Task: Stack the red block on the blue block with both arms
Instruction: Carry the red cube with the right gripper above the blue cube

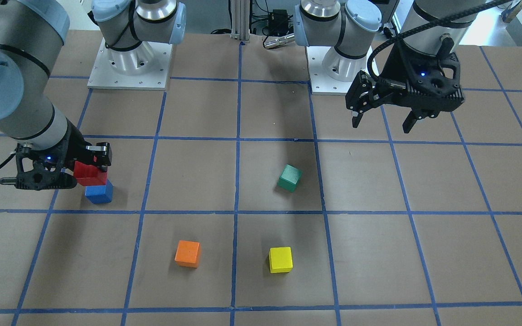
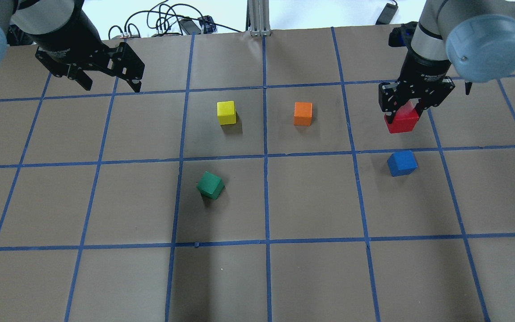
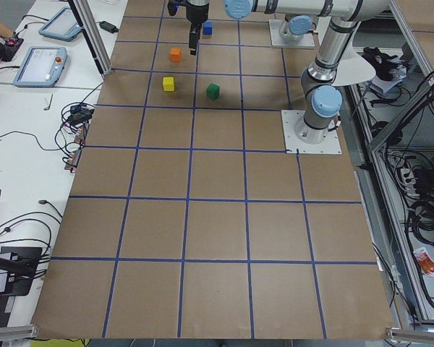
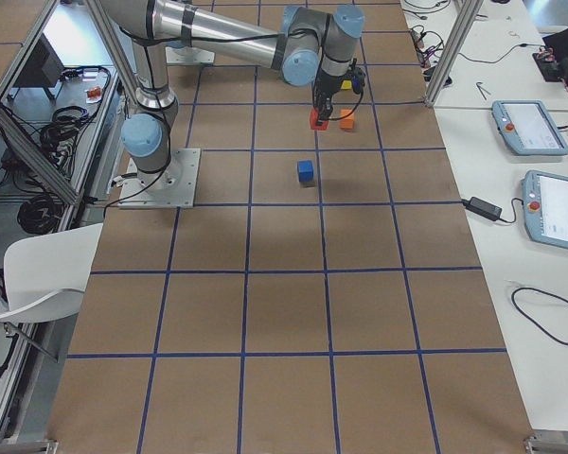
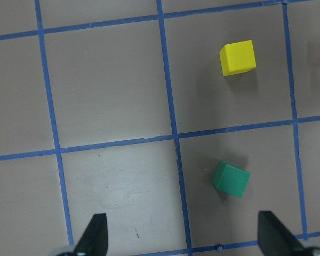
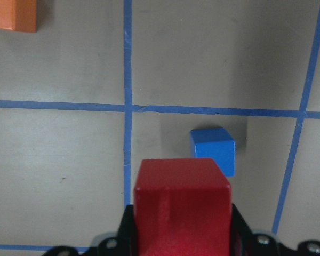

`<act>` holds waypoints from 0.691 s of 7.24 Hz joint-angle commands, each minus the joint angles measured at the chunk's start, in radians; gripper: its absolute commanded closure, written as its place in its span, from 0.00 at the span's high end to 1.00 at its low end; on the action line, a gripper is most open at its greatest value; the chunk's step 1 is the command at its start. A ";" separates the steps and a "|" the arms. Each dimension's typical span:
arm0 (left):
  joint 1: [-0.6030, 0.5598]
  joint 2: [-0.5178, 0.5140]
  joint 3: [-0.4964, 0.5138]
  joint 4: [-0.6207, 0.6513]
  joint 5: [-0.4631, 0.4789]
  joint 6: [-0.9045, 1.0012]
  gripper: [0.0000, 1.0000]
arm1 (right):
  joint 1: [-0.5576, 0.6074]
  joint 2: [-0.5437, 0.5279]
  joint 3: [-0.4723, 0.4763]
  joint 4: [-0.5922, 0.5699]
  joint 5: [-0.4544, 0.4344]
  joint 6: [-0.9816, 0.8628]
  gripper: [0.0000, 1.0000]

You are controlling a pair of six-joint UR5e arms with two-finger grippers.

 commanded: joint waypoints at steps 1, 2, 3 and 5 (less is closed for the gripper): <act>0.000 -0.001 0.000 0.000 0.000 0.000 1.00 | -0.073 -0.002 0.119 -0.140 -0.002 -0.125 0.00; 0.000 -0.001 0.000 0.000 0.000 0.000 1.00 | -0.084 -0.007 0.179 -0.248 -0.002 -0.160 0.00; 0.000 -0.001 0.000 0.000 0.000 0.000 1.00 | -0.102 -0.013 0.230 -0.296 0.001 -0.176 0.00; 0.000 -0.001 0.000 0.000 0.000 0.000 1.00 | -0.110 -0.013 0.275 -0.349 0.006 -0.183 0.00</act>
